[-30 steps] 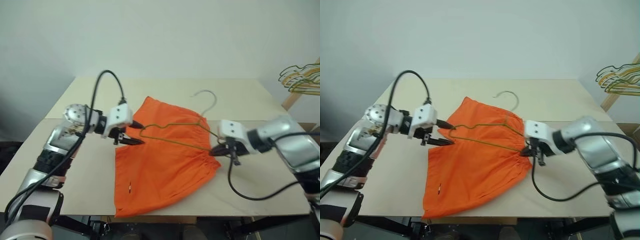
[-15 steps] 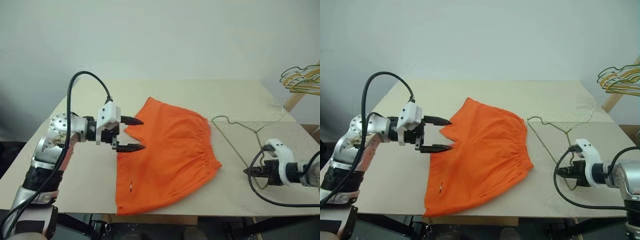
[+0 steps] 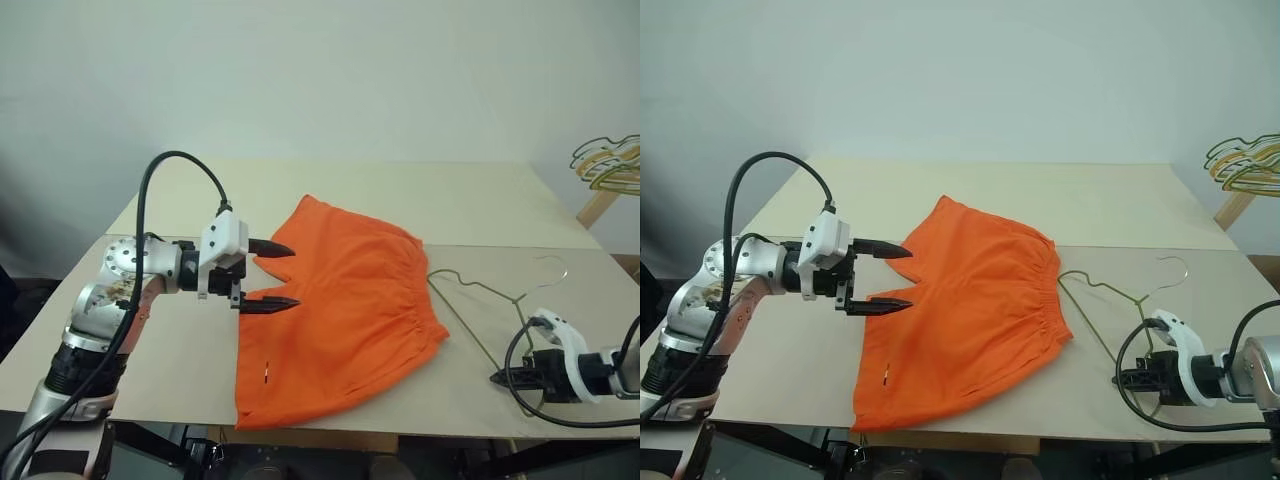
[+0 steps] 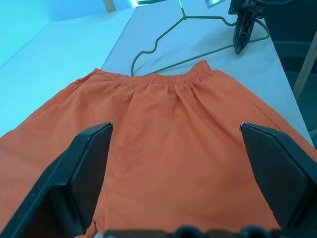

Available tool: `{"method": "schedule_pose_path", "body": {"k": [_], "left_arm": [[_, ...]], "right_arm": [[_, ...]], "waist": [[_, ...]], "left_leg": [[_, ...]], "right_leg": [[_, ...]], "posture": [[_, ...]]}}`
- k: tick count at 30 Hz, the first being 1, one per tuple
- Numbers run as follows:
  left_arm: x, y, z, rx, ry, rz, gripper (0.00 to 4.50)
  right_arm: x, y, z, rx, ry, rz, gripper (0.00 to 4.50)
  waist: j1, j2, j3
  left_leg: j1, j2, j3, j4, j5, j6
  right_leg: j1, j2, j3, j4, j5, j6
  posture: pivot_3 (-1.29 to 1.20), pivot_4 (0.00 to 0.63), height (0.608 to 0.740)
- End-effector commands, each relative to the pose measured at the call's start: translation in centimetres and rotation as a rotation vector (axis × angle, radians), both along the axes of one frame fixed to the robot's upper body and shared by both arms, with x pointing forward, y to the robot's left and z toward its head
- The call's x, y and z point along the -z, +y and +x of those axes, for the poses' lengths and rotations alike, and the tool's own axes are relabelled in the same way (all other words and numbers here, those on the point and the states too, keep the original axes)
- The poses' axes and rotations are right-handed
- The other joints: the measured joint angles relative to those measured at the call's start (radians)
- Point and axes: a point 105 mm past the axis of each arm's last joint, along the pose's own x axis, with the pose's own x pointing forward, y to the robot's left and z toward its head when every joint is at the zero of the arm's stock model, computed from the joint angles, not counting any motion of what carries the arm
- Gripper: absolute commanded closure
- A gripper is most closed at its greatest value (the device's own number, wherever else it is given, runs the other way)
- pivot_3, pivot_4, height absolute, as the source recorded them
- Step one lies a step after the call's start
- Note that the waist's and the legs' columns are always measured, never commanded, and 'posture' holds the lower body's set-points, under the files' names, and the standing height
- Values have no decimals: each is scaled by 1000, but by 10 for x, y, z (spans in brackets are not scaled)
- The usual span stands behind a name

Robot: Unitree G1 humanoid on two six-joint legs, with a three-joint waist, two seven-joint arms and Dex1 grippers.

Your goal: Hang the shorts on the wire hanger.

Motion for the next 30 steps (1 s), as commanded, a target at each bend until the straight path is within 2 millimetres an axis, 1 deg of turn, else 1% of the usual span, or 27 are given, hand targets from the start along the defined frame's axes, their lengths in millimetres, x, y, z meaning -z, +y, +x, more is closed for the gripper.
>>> {"method": "schedule_pose_path", "body": {"k": [1, 3, 6, 9, 12, 15, 19, 20, 22, 26, 30], "left_arm": [[-9, -1, -3, 21, -26, 6, 23], [-9, -1, -4, 24, -25, 6, 23], [-9, -1, -3, 24, -26, 9, 23], [-9, 0, -2, 22, -29, 10, 23], [-9, -1, -3, 21, -29, 8, 23], [-9, 0, -4, 23, -27, 10, 23], [-8, 1, -5, 20, -27, 15, 23], [-8, 1, -5, 20, -27, 16, 23], [-8, 1, -6, 19, -28, 17, 23], [-6, 2, -8, 16, -22, 20, 23], [-4, 3, -10, 16, -12, 18, 23]], "right_arm": [[-16, 10, 2, -56, -56, 46, 4500], [-22, 11, 4, -62, -75, 64, 4500], [-28, 13, 7, -82, -98, 88, 4500], [-29, 11, 9, -91, -104, 82, 4500], [-28, 5, 16, -57, -112, 61, 4500], [-31, 12, 13, -106, -111, 93, 4500], [-29, 19, 2, -183, -63, 112, 4500], [-26, 18, 0, -189, -48, 96, 4500], [-24, 12, 4, -166, -48, 75, 4500], [-32, 1, 14, -104, -92, 66, 4500], [-34, -8, 15, -60, -98, 50, 4500]], "waist": [[-1, 0, 0], [-1, 0, 0], [0, 0, 0], [2, 0, 0], [2, 0, 0], [2, 0, 0], [6, 0, 0], [6, 0, 0], [8, 0, 0], [12, 0, 0], [20, 0, 0]], "left_leg": [[1, 0, 0, 0, -1, 2], [4, 0, 0, -1, -1, 2], [4, 0, 0, -1, -1, 2], [4, 0, -1, -1, -1, 2], [4, 0, 0, -1, -1, 2], [4, 0, 0, -1, -1, 2], [3, 0, -1, -1, -1, 2], [3, 0, -1, -1, -1, 2], [3, 0, -1, -1, -2, 2], [4, 0, 0, -1, -2, 2], [4, 0, -1, -1, -1, 2]], "right_leg": [[2, 0, 0, -2, 0, 0], [5, 1, 0, -3, 0, 0], [6, 0, 0, -4, 0, 0], [5, 0, -1, -4, 0, 0], [6, 0, -1, -4, 0, 0], [5, 0, -1, -4, 0, 0], [5, 0, -1, -4, 0, 0], [5, 0, -1, -4, 0, 0], [5, 0, -1, -5, 0, 0], [5, 0, -1, -5, 0, 0], [5, 0, -1, -4, 0, 0]], "posture": [[-63, 0, 740], [-64, 0, 740], [-63, 0, 740], [-59, 0, 740], [-58, 0, 740], [-54, 0, 740], [-45, 0, 740], [-44, 0, 740], [-38, 0, 740], [-33, 0, 740], [-31, 0, 740]]}}
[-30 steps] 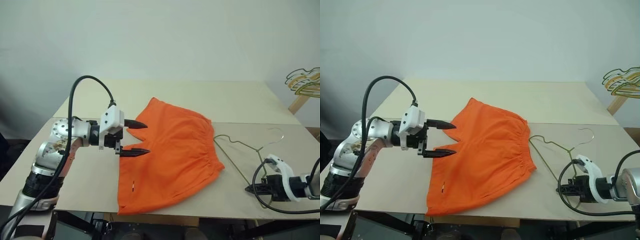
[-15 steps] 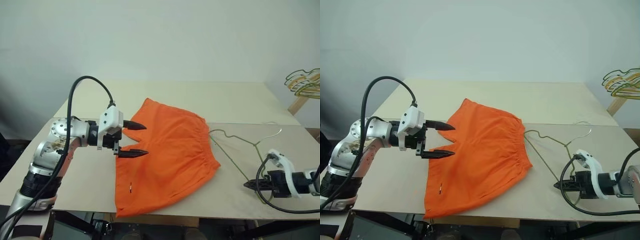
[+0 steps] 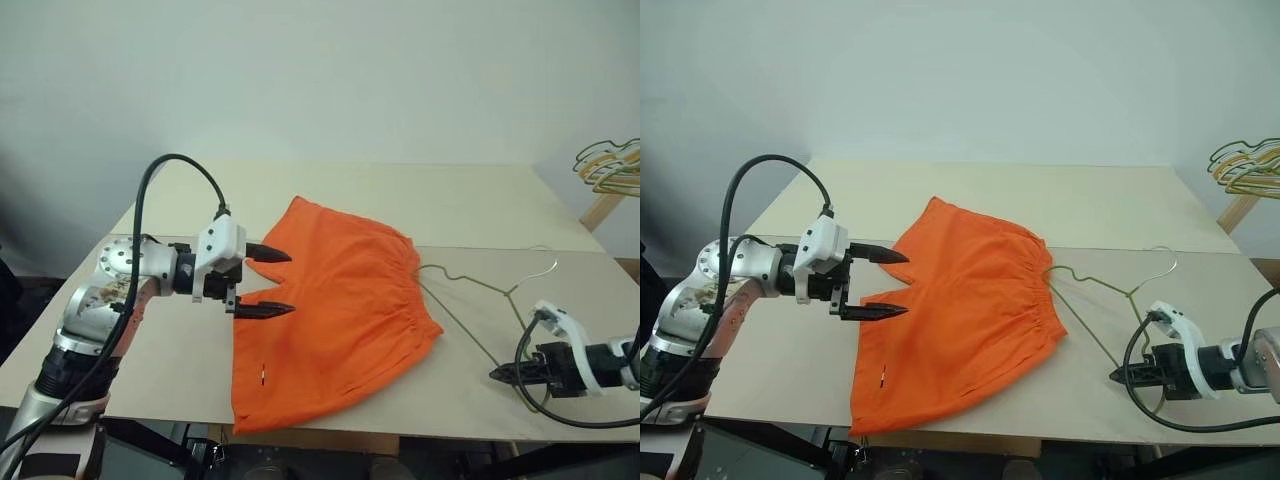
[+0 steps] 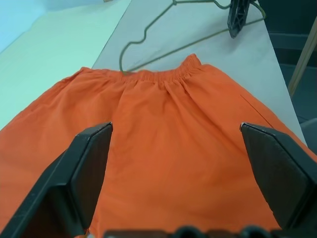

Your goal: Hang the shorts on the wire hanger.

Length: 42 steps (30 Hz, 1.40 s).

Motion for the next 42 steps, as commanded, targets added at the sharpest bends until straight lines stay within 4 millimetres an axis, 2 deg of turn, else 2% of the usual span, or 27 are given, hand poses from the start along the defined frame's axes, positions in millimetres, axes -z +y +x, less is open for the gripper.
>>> {"method": "schedule_pose_path", "body": {"k": [1, 9, 16, 20, 25, 35, 42], "left_arm": [[-10, -1, -4, 10, -34, -12, 23], [-10, -2, -3, 21, -29, -14, 23], [-11, 1, -4, 17, -29, -11, 23], [-11, 1, -4, 15, -27, -10, 23], [-11, 2, -4, 13, -28, -10, 23], [-11, 3, -5, 5, -27, -8, 23], [-13, 0, -7, 4, -31, -20, 23]], "right_arm": [[-15, -12, 7, 42, -63, -26, 4500], [-6, -3, 3, 12, -22, -11, 4500], [-5, -16, 7, 99, -22, -16, 4500], [-1, -12, 2, 73, -1, -17, 4500], [-1, 0, 3, 19, -5, 11, 4500], [-10, 3, 8, 9, -39, 52, 4500], [-14, 15, 6, -54, -46, 85, 4500]], "waist": [[7, 0, 0], [12, 0, 0], [12, 0, 0], [12, 0, 0], [12, 0, 0], [13, 0, 0], [13, 0, 0]], "left_leg": [[0, 0, 0, 0, 0, 0], [-1, 0, 0, 0, 0, 0], [0, 0, 0, 0, 0, 0], [-1, 0, 0, 0, 0, 0], [0, 0, 0, 0, 0, 0], [-1, 0, 0, 0, 0, 1], [-1, 0, 0, 0, 0, 1]], "right_leg": [[0, 0, 0, 0, 0, 0], [0, 0, 0, -1, 0, 0], [0, 0, 0, -1, 0, 0], [0, 0, 0, -1, 0, 0], [0, 0, 0, -1, 0, 0], [0, 0, 0, -1, 0, 0], [0, 0, 0, -1, 0, 0]], "posture": [[-34, 0, 740], [-39, 0, 740], [-28, 0, 740], [-28, 0, 740], [-25, 0, 740], [-15, 0, 740], [-11, 0, 740]]}}
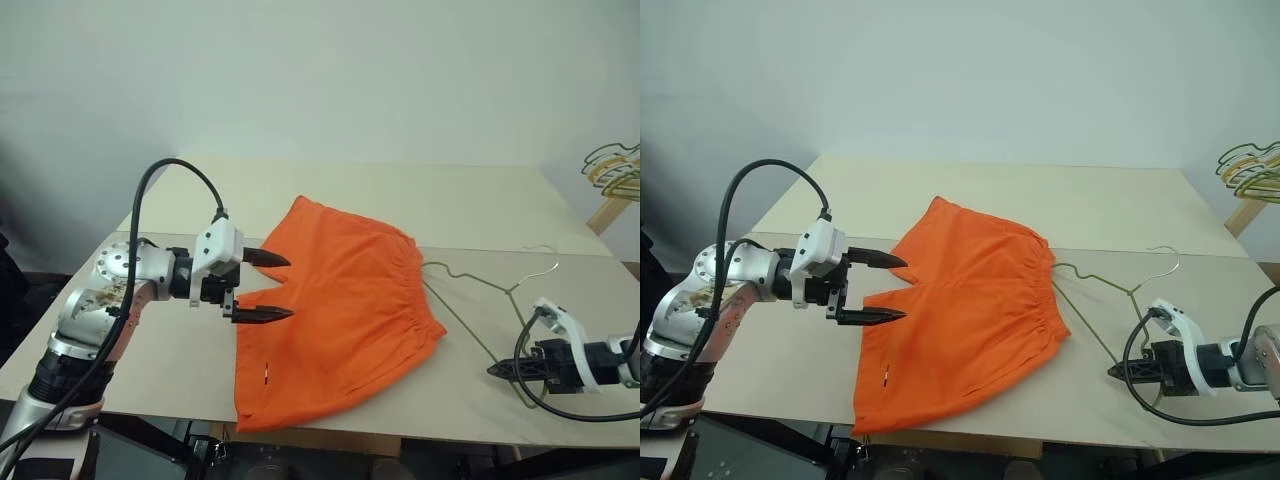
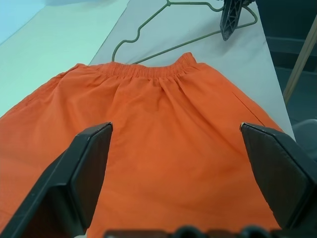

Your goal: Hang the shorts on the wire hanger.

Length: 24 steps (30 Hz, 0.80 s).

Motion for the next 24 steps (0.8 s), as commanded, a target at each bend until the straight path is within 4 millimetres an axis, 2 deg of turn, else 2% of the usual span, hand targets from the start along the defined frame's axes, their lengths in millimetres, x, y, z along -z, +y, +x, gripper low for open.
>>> {"method": "schedule_pose_path", "body": {"k": [1, 6, 12, 20, 22, 24], "left_arm": [[-11, -1, -4, 3, -45, -16, 23], [-7, -3, -6, -13, -44, -65, 23], [-3, -7, -5, -138, -56, -240, 23], [3, -16, -33, -97, -59, -270, 23], [2, -17, -37, -92, -35, -282, 23], [-1, -19, -41, -74, -13, -291, 23]], "right_arm": [[-12, 11, 1, -67, -40, 35, 4500], [2, 20, -3, -105, 25, 32, 4500], [-1, 24, 4, -100, 38, 67, 4500], [-11, 29, -2, -154, 113, 163, 4500], [-6, 28, 2, -143, 122, 149, 4500], [2, 27, 16, -72, 121, 156, 4500]], "waist": [[0, 0, 0], [0, 0, 0], [2, 0, 0], [22, 0, 0], [24, 0, 0], [24, 0, 0]], "left_leg": [[0, 0, 0, 0, 0, 0], [0, 0, 0, 0, 0, 0], [0, 0, -1, 0, 0, 0], [0, 0, -1, -1, 0, -1], [0, 0, -1, -1, 0, 0], [1, 0, -1, -1, 0, 0]], "right_leg": [[0, 0, 0, 0, 0, 0], [0, 0, 0, 0, 0, 0], [0, -1, 0, 1, 0, 0], [0, -3, -1, 0, 0, 0], [0, -3, -1, -1, 0, 0], [0, -3, -1, 0, 0, 0]], "posture": [[-11, 0, 740], [-3, 0, 740], [14, 0, 740], [39, 0, 740], [35, 0, 740], [31, 0, 740]]}}
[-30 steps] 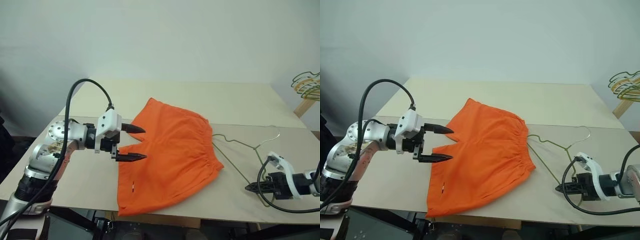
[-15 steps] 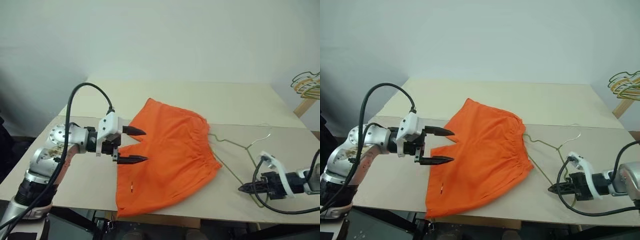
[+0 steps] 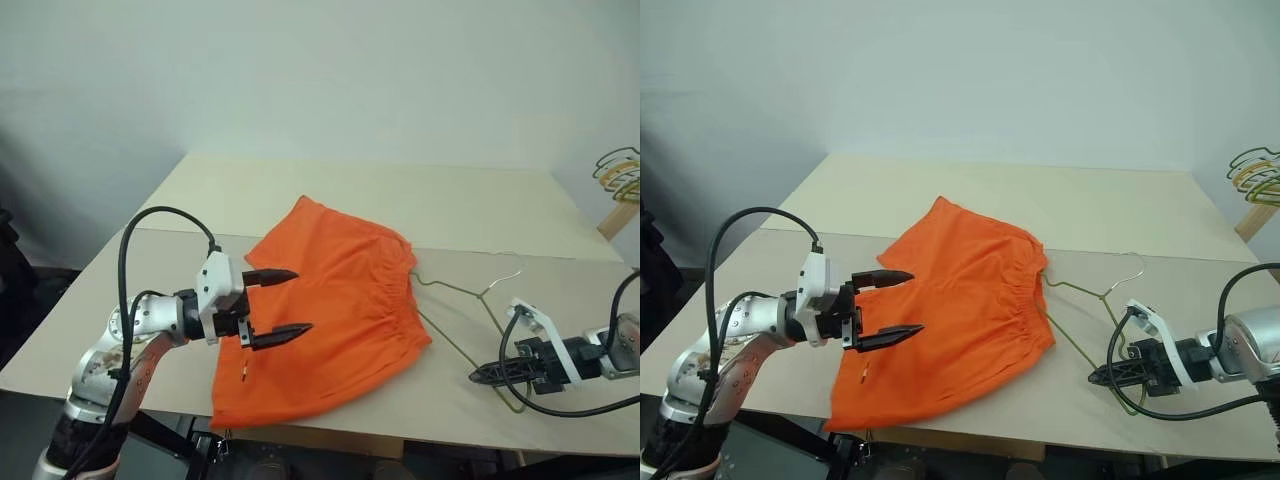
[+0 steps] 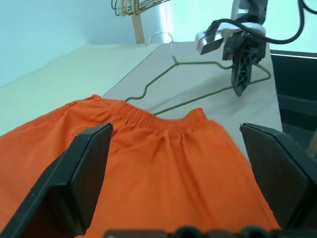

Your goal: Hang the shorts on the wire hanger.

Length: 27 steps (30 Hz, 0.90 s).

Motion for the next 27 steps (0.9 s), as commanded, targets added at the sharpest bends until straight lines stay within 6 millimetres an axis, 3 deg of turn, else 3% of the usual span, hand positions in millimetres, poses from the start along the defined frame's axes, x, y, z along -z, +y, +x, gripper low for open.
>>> {"method": "schedule_pose_path", "body": {"k": [1, 9, 14, 18, 21, 25, 27], "left_arm": [[-18, -4, -7, 34, -22, -29, 23], [-27, -5, -10, 113, -29, 4, 23], [-29, -6, -5, 103, -37, -6, 23], [-29, -6, -10, 121, -31, 3, 23], [-30, -4, -9, 106, -28, -1, 23], [-29, -5, -9, 97, -27, -1, 23], [-30, -5, -9, 97, -28, -2, 23]], "right_arm": [[3, 0, 21, 84, -14, 18, 4500], [2, 19, -5, -30, 48, 111, 4500], [12, 29, 25, 109, 36, 147, 4500], [16, 49, 21, 58, 50, 201, 4500], [22, 43, 41, 195, 31, 217, 4500], [18, 61, 40, 141, 7, 276, 4500], [22, 53, 56, 255, 7, 282, 4500]], "waist": [[-2, 0, 0], [11, 1, -1], [-6, -1, -2], [1, 0, -2], [3, -1, -2], [4, -1, -2], [3, -1, -2]], "left_leg": [[0, 0, 0, 0, 0, 0], [-3, 0, -2, -1, 3, -6], [0, 1, -1, -1, 1, -2], [0, 1, -2, -3, 2, -4], [-2, 1, -2, -2, 4, -8], [-3, 0, -2, -2, 4, -8], [-3, 0, -2, -2, 4, -8]], "right_leg": [[0, 0, 0, 0, 0, 0], [-2, 0, -3, 0, 0, -1], [3, 3, -2, -6, 2, -2], [2, 5, -3, -5, 3, -3], [2, 5, -3, -7, 3, -2], [1, 4, -3, -8, 4, -1], [1, 5, -3, -8, 4, -1]], "posture": [[31, 0, 740], [22, 0, 740], [21, 0, 740], [39, 0, 740], [43, 0, 740], [51, 0, 740], [52, 0, 740]]}}
